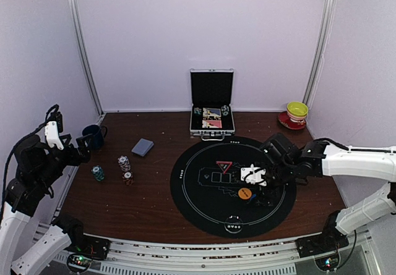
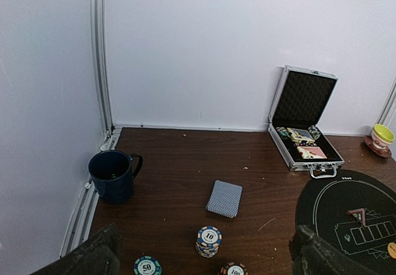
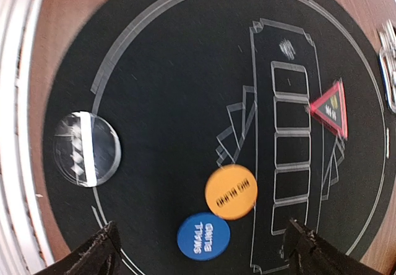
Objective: Distribute texas hold em gaming equipment
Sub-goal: Pick up the small blind button from the poker table mat.
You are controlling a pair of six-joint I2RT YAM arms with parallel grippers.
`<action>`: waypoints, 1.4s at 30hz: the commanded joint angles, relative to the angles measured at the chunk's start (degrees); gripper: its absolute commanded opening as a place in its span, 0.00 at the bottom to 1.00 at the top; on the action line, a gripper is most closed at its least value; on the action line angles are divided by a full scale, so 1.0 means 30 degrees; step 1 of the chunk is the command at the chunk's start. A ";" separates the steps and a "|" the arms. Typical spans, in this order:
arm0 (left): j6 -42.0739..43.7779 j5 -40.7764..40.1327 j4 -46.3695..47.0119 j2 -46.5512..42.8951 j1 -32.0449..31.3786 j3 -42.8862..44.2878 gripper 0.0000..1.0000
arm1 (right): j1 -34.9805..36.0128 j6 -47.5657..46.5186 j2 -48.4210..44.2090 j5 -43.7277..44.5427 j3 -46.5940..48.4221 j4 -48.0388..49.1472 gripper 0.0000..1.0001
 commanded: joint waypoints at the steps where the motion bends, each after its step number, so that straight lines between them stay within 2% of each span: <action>1: 0.0172 0.0164 0.0903 -0.0241 0.0202 -0.0136 0.98 | -0.0862 0.0640 -0.0318 0.1465 -0.1475 0.1017 0.94; 7: 0.0165 0.0143 0.0877 -0.0230 0.0205 -0.0147 0.98 | -0.1222 0.0628 0.1124 0.2473 -0.1752 0.1137 0.94; 17: 0.0163 0.0075 0.0880 -0.0228 0.0207 -0.0169 0.98 | -0.2443 0.0732 0.3113 0.2265 -0.1765 0.1288 0.92; 32: 0.0179 0.0017 0.0854 -0.0207 0.0286 -0.0169 0.98 | -0.2897 -0.0110 0.5074 -0.0002 -0.0960 -0.0114 0.83; 42: 0.0162 0.0098 0.0877 -0.0167 0.0323 -0.0169 0.98 | -0.2896 -0.0031 0.6198 -0.0144 -0.0644 -0.0233 0.75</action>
